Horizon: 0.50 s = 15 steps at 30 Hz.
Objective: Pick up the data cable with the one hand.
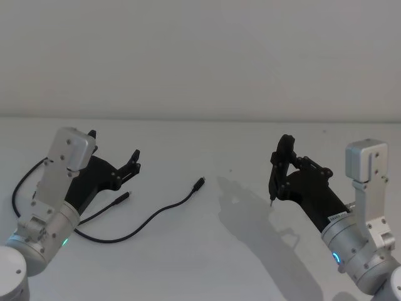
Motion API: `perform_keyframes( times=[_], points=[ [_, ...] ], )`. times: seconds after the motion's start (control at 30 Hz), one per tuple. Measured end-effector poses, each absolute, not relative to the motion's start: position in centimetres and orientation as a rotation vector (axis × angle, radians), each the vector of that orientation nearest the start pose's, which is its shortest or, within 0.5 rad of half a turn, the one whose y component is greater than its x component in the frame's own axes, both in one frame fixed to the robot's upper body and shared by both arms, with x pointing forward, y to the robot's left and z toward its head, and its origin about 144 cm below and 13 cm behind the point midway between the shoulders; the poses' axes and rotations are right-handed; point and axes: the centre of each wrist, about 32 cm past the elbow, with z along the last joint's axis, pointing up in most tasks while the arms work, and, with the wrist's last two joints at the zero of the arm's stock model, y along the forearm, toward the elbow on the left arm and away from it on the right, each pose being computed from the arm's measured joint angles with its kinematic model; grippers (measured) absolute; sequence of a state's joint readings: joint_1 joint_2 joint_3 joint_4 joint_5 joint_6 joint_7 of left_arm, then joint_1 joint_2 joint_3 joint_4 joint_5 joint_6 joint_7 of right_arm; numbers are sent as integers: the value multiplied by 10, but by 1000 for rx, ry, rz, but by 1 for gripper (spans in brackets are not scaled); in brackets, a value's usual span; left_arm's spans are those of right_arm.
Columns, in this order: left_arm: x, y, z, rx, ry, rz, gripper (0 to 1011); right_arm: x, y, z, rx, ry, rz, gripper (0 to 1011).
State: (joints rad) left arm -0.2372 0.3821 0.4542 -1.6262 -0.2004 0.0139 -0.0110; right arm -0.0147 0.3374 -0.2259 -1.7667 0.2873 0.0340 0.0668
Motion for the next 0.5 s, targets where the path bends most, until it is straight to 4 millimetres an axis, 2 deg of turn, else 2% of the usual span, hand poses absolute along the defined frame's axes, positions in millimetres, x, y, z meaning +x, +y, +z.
perform_keyframes(
  times=[0.5],
  points=[
    [492,198,1204,61,-268,1124,1001,443,-237,1189,26,-75,-1229,274]
  ],
)
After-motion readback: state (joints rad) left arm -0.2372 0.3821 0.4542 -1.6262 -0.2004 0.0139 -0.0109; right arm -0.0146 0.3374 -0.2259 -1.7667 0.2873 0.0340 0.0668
